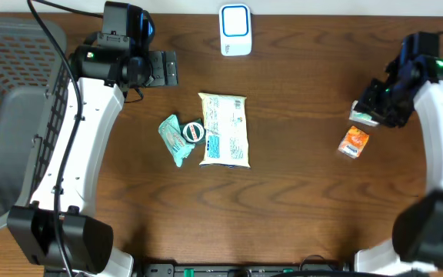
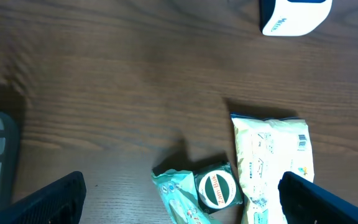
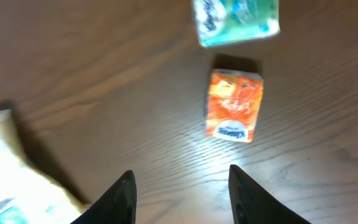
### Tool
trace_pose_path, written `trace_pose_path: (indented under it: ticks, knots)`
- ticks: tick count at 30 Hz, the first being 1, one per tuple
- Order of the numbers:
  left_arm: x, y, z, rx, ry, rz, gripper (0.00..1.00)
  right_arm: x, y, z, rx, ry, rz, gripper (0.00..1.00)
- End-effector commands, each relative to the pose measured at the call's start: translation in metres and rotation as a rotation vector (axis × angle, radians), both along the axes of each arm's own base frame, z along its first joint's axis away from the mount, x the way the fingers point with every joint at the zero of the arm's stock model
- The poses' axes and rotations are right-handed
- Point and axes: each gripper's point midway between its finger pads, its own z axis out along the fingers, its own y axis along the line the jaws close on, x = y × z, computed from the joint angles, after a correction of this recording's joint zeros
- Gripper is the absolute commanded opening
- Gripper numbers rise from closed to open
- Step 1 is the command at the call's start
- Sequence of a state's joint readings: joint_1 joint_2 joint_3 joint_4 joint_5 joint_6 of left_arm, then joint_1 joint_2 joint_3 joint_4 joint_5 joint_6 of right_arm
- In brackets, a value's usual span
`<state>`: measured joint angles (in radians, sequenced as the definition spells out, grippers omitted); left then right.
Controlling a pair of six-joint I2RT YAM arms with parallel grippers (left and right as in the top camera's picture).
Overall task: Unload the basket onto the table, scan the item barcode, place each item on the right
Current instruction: 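Carry the orange pack rightward and release it on the table, then move the right gripper left over the white-yellow wipe pack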
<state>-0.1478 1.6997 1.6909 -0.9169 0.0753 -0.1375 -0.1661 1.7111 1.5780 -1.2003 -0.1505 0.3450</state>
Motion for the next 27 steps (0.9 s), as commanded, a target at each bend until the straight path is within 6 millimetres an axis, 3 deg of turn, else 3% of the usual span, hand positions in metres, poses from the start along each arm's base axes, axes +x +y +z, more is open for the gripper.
trace_pose_path:
  ticks: [1,6,9,27]
  knots:
    - [0.000,0.001,0.006,0.000,-0.013,0.009,0.98,-0.001,0.012,0.045,0.031,-0.136,0.051,0.43]
    - [0.000,0.001,0.006,0.000,-0.013,0.009,0.98,-0.009,0.031,0.075,0.076,-0.233,0.124,0.43]
    - [0.000,0.001,0.006,0.000,-0.013,0.009,0.98,-0.012,0.043,0.083,0.098,-0.259,0.159,0.43]
    - [0.000,0.001,0.006,0.000,-0.013,0.009,0.97,-0.016,0.106,0.085,0.124,-0.265,0.338,0.49]
